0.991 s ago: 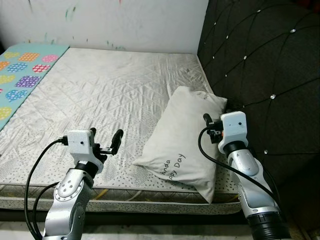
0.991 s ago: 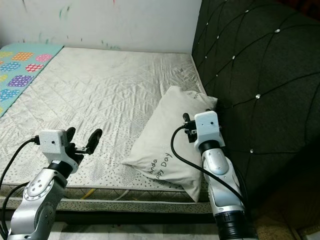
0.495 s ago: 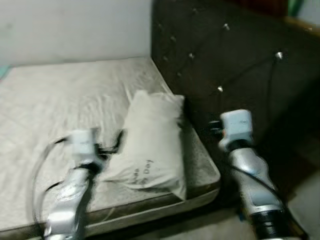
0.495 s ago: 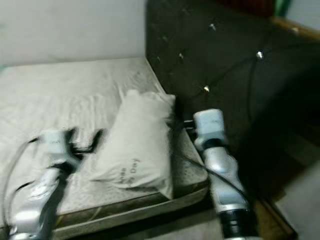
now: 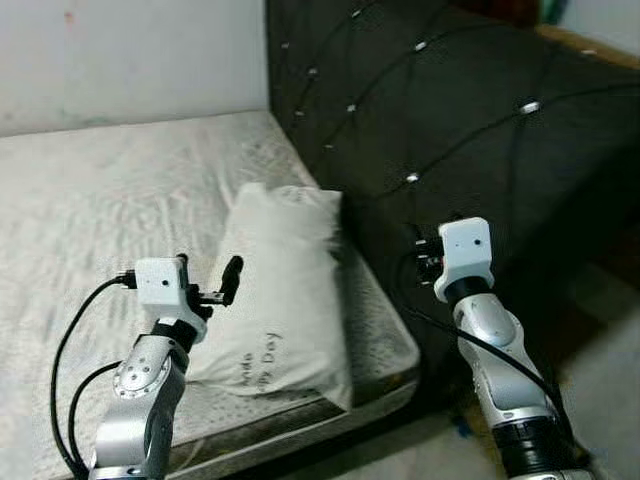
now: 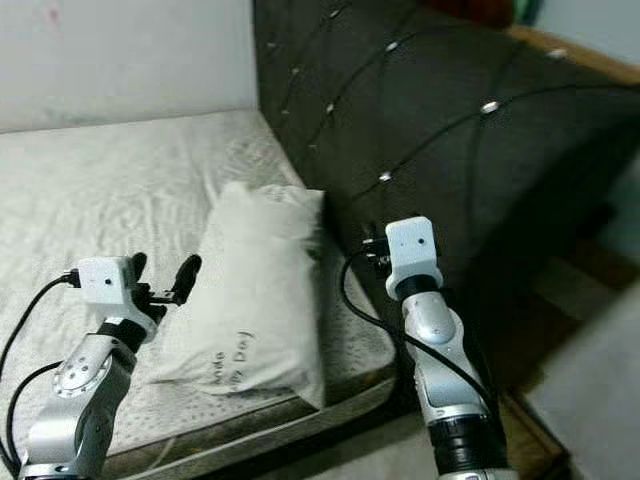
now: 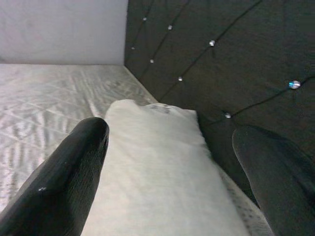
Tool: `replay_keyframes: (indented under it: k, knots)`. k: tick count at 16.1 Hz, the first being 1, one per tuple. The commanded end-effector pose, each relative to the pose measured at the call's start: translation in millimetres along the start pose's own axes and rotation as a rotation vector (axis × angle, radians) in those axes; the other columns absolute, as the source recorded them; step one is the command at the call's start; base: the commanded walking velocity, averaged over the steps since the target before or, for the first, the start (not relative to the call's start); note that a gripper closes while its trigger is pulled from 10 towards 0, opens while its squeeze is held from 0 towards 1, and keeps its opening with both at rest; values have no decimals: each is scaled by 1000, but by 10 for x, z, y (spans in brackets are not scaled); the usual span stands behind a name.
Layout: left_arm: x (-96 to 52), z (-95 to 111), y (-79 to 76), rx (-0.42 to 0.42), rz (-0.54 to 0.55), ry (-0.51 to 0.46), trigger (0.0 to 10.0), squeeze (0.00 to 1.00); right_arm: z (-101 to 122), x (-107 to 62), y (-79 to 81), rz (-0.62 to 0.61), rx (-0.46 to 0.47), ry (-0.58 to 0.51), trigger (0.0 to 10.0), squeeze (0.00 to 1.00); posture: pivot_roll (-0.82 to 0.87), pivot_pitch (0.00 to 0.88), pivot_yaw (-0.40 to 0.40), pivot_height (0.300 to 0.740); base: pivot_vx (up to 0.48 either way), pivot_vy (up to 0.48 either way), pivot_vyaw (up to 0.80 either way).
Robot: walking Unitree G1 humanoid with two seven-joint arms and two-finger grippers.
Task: Clean up the room
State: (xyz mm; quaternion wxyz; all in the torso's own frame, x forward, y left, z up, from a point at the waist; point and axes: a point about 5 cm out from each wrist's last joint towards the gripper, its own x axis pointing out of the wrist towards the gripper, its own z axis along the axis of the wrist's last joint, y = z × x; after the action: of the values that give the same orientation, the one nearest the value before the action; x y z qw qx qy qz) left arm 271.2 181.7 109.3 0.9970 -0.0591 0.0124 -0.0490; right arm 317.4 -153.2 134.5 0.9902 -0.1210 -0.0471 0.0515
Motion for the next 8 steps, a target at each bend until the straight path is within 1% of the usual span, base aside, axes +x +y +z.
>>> replay_keyframes:
  k: [1, 2, 4, 8]
  knots:
    - [7, -14, 47, 6, 26, 8, 10000, 0, 5, -5, -13, 8, -30, -6, 10000, 0, -152, 0, -48, 740, 0, 0, 800]
    - [6, -28, 60, -1, 28, 15, 10000, 0, 9, -8, 4, 18, -49, -8, 10000, 0, -152, 0, -49, 740, 0, 0, 800]
    - [9, -40, 75, 11, 27, 19, 10000, 0, 8, -7, 2, 22, -44, -9, 10000, 0, -152, 0, -52, 740, 0, 0, 800]
    - [-5, -54, 67, -5, 15, 25, 10000, 0, 9, -3, 4, 31, -41, -9, 10000, 0, -152, 0, -55, 740, 0, 0, 800]
